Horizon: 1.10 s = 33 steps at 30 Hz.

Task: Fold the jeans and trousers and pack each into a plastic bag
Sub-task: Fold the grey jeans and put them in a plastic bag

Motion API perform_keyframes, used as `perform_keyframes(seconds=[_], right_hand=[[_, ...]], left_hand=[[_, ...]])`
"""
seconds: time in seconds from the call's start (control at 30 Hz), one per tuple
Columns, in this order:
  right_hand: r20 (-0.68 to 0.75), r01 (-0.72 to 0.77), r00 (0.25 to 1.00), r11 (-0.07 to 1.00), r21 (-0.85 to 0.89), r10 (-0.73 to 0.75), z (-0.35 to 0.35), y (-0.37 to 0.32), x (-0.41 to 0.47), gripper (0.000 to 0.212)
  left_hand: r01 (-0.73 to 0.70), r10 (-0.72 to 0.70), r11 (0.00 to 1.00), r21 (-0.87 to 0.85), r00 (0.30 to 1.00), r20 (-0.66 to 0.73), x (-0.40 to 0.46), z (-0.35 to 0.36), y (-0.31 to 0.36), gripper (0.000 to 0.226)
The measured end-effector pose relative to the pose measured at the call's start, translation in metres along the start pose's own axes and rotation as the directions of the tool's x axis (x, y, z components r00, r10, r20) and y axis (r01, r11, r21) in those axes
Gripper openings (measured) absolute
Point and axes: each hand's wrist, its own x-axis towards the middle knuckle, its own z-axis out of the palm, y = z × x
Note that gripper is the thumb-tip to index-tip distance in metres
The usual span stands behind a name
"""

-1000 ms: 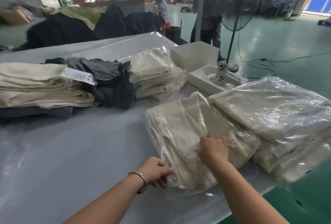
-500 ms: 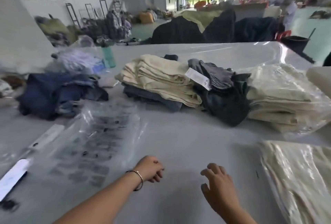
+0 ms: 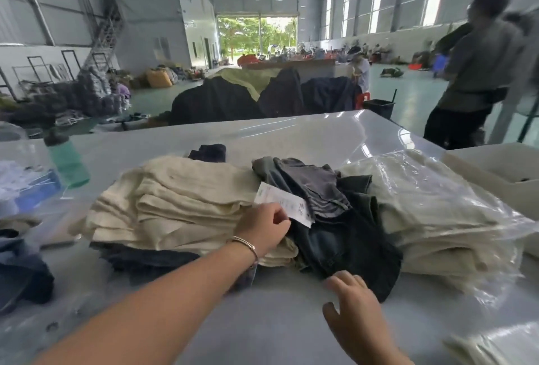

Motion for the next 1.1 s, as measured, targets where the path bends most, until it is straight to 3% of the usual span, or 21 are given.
perform_keyframes(seconds=[0.07, 0.13, 0.2, 0.23, 0.3, 0.37, 0.43, 0.5, 0.53, 0.63, 0.7, 0.73, 0.8, 0.83, 0.9, 0.97, 1.0, 1.03, 1.1], right_hand=[[-0.024, -0.006, 1.000, 1.000, -0.030, 0.005, 0.000, 0.000, 0.031, 0.034], [-0.008, -0.007, 1.000, 0.998, -0.057, 0.007, 0.003, 0.001, 0.052, 0.036], [0.025, -0.012, 1.000, 0.996, -0.089, 0.014, 0.007, 0.006, 0.066, 0.036], [0.043, -0.018, 0.999, 0.995, -0.102, 0.023, 0.008, 0.010, 0.070, 0.035], [0.040, -0.048, 0.998, 0.993, -0.111, 0.053, 0.009, 0.022, 0.077, 0.033], [-0.001, -0.086, 0.996, 0.991, -0.101, 0.087, 0.008, 0.033, 0.081, 0.032], [-0.033, -0.129, 0.991, 0.990, -0.061, 0.127, 0.009, 0.041, 0.084, 0.033], [-0.046, -0.166, 0.985, 0.986, 0.021, 0.167, 0.007, 0.044, 0.085, 0.029], [-0.046, -0.183, 0.981, 0.981, 0.067, 0.186, 0.004, 0.042, 0.085, 0.024], [-0.027, -0.238, 0.968, 0.949, 0.209, 0.249, -0.015, 0.030, 0.085, 0.008], [-0.023, -0.276, 0.950, 0.870, 0.408, 0.312, -0.034, 0.013, 0.084, 0.016], [0.008, -0.282, 0.940, 0.764, 0.581, 0.341, -0.048, 0.001, 0.079, 0.027], [0.090, -0.216, 0.945, 0.393, 0.894, 0.314, -0.078, -0.025, 0.065, 0.053], [0.116, -0.182, 0.955, 0.229, 0.956, 0.274, -0.092, -0.036, 0.055, 0.066], [0.193, -0.190, 0.972, -0.037, 0.981, 0.132, -0.117, -0.052, 0.031, 0.083], [0.272, -0.289, 0.957, -0.309, 0.906, -0.098, -0.137, -0.060, 0.002, 0.079], [0.301, -0.355, 0.933, -0.369, 0.859, -0.196, -0.146, -0.061, -0.015, 0.074], [0.357, -0.418, 0.905, -0.331, 0.846, -0.232, -0.152, -0.062, -0.033, 0.069], [0.441, -0.443, 0.881, 0.028, 0.896, -0.171, -0.162, -0.061, -0.067, 0.064]], left_hand=[[-0.235, 0.235, 0.970, 0.058, 0.972, 0.004, 0.048, 0.025, 0.024, 0.008], [-0.406, 0.373, 0.881, 0.243, 0.912, 0.169, 0.087, 0.056, 0.041, 0.037], [-0.501, 0.269, 0.666, 0.553, 0.853, 0.448, 0.116, 0.087, 0.046, 0.070], [-0.514, 0.178, 0.552, 0.657, 0.842, 0.509, 0.125, 0.100, 0.044, 0.073], [-0.493, 0.115, 0.442, 0.750, 0.860, 0.497, 0.134, 0.119, 0.038, 0.055], [-0.446, 0.182, 0.514, 0.733, 0.892, 0.414, 0.141, 0.125, 0.035, 0.033], [-0.325, 0.186, 0.733, 0.598, 0.941, 0.283, 0.148, 0.112, 0.038, 0.028], [-0.135, 0.084, 0.934, 0.332, 0.983, 0.163, 0.157, 0.082, 0.043, 0.022], [-0.048, 0.029, 0.986, 0.158, 0.992, 0.120, 0.161, 0.062, 0.045, 0.020], [0.024, -0.028, 0.960, -0.278, 1.000, -0.011, 0.154, -0.009, 0.060, 0.017], [-0.030, -0.013, 0.922, -0.387, 0.994, -0.108, 0.135, -0.064, 0.078, 0.018], [-0.042, -0.012, 0.906, -0.421, 0.992, -0.125, 0.123, -0.090, 0.088, 0.021], [0.034, -0.067, 0.851, -0.524, 0.997, -0.044, 0.098, -0.135, 0.111, 0.023], [0.095, -0.096, 0.832, -0.547, 0.995, 0.026, 0.081, -0.152, 0.119, 0.025], [0.154, -0.063, 0.829, -0.538, 0.981, 0.182, 0.030, -0.174, 0.127, 0.039], [0.199, -0.081, 0.822, -0.533, 0.968, 0.237, -0.035, -0.184, 0.134, 0.050], [0.208, -0.087, 0.798, -0.566, 0.969, 0.233, -0.067, -0.185, 0.141, 0.047], [0.184, -0.058, 0.765, -0.616, 0.974, 0.219, -0.098, -0.183, 0.150, 0.042], [0.228, -0.022, 0.540, -0.810, 0.966, 0.257, -0.154, -0.173, 0.168, 0.040]])
